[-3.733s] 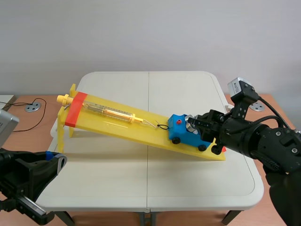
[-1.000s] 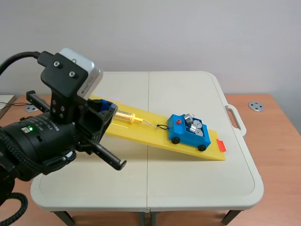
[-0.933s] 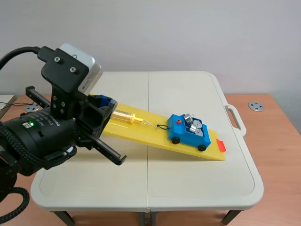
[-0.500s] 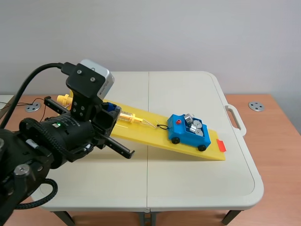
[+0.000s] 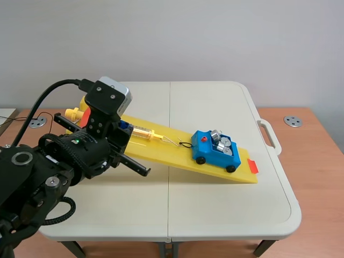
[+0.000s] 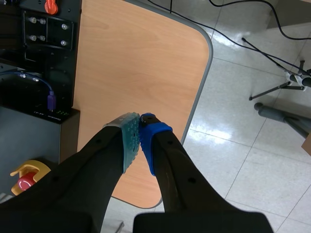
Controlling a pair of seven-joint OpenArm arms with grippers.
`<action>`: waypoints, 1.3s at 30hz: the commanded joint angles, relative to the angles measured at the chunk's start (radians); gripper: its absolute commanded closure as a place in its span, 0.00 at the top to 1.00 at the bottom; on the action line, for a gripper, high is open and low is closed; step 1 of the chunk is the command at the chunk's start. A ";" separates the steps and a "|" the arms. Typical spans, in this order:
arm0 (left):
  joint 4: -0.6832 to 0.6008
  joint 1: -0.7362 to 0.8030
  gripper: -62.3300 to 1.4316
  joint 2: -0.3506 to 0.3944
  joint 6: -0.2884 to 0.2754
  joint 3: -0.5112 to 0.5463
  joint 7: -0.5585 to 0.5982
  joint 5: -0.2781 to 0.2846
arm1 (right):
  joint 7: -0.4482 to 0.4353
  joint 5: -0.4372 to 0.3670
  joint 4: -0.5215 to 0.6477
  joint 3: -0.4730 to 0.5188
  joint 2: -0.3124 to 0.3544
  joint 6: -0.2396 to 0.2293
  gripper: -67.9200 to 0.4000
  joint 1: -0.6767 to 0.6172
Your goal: Place the four metal weights on the blue cart on the ramp.
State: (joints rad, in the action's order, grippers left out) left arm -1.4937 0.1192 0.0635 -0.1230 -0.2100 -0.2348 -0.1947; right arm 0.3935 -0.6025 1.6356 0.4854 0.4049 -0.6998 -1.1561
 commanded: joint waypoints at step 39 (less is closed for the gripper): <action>-0.247 0.049 0.07 -0.009 0.053 -0.004 0.034 0.019 | -0.083 -0.095 0.101 0.103 0.019 -0.046 0.02 0.055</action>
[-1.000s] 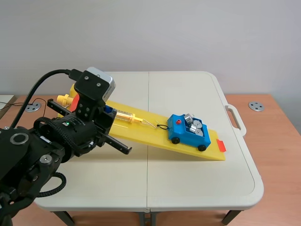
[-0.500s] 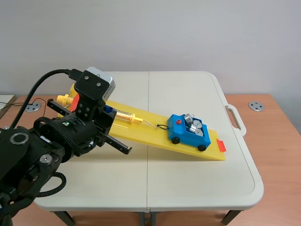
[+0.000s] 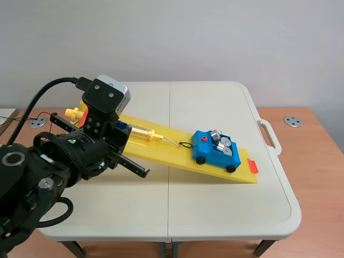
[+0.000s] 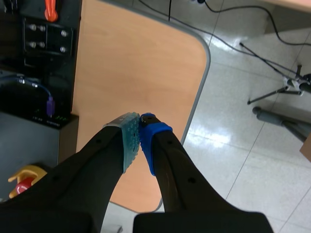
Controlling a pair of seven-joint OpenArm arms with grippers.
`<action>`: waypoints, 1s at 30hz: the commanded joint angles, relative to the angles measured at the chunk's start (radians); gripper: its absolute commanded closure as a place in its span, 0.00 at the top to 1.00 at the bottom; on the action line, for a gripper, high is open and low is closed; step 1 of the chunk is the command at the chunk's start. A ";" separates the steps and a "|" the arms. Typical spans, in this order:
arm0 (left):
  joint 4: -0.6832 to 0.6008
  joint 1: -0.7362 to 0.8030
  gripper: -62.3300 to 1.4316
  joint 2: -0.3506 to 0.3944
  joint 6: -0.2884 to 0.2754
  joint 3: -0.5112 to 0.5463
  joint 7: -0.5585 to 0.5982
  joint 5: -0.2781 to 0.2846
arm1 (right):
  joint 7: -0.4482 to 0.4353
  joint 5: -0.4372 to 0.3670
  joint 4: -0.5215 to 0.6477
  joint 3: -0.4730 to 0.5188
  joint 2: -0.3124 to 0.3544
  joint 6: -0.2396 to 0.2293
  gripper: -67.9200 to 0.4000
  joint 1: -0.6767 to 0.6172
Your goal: Place the four metal weights on the blue cart on the ramp.
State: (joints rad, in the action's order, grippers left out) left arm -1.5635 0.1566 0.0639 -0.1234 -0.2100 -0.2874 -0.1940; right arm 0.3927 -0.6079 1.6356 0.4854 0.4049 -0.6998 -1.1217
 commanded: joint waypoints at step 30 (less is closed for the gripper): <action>-0.668 0.643 1.00 0.106 0.001 -0.003 -0.053 0.123 | -0.130 -0.251 0.170 0.105 0.016 -0.046 0.97 0.516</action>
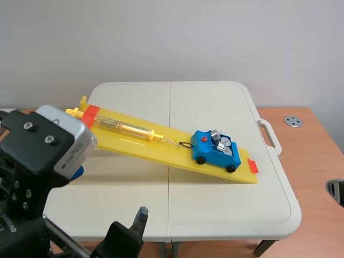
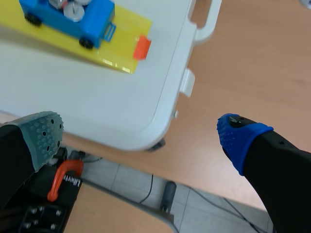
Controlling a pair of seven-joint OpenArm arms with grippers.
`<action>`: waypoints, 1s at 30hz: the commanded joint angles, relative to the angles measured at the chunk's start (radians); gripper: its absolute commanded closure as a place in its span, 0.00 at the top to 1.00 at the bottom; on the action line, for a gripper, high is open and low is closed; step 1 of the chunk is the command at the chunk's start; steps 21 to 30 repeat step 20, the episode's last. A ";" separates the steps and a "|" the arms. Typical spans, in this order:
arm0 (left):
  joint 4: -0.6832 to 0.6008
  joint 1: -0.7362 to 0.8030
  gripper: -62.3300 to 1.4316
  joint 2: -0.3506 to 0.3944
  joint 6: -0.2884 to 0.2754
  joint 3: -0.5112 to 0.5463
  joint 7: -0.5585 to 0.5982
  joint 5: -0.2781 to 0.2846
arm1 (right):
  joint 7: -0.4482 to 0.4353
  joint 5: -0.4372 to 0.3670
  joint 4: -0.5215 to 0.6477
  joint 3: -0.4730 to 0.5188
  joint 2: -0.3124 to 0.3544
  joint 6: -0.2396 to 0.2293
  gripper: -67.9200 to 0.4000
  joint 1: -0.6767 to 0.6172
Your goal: Place the four metal weights on the blue cart on the ramp.
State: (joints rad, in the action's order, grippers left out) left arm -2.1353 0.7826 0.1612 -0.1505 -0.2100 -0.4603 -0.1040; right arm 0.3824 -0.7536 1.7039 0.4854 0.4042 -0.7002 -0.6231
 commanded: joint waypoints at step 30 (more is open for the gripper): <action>-0.089 -0.011 1.00 0.009 0.035 -0.003 0.156 0.033 | -0.120 -0.115 0.102 0.104 0.016 -0.045 0.97 0.039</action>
